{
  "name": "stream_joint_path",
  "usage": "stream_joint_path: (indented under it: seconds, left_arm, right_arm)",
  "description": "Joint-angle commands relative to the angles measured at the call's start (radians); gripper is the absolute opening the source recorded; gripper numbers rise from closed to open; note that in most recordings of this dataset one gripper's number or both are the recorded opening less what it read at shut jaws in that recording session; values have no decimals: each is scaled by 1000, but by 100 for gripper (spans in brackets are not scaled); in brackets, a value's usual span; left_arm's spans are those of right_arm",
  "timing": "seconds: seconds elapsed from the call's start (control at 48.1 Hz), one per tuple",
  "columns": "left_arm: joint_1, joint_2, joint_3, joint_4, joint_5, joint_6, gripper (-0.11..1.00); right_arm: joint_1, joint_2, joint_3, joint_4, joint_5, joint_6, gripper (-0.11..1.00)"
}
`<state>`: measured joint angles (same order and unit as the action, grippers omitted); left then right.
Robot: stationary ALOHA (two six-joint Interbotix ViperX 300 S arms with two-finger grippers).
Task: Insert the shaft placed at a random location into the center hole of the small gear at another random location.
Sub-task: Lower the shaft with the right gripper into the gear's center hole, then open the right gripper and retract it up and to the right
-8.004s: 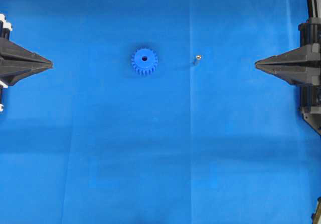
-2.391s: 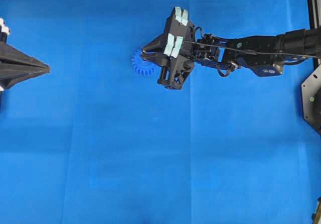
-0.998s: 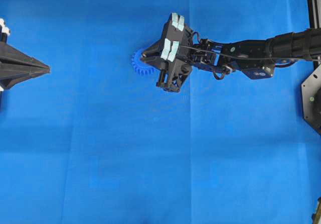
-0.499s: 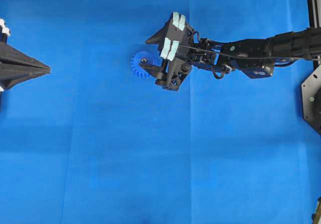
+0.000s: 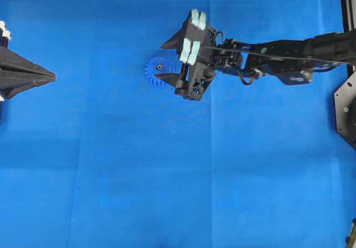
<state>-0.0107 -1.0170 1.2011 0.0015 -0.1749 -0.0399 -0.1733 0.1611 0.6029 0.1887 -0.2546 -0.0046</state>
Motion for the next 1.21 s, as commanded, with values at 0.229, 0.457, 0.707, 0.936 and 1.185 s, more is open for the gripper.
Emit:
stream_joint_path:
  seconds: [0.229,0.457,0.707,0.936,1.185]
  left_arm:
    - [-3,3,-9,0,-9,-2,0]
    - [-2,3,-9,0,-11,-2,0]
    - [-2,3,-9,2,-9,-2,0]
    - [-2,3,-9,2,-8,-3,0]
    - [-2,3,-9,0,-9,-2,0]
  right_arm:
    - [0,-218,-6,-2,78,2,83]
    - [0,-255,-6,-2,103,3,83]
    - [3,-256,0,-2,107,6,83]
    - [6,-307,63,-2,106,8,83]
    - [12,-420,187,2,104,8,83]
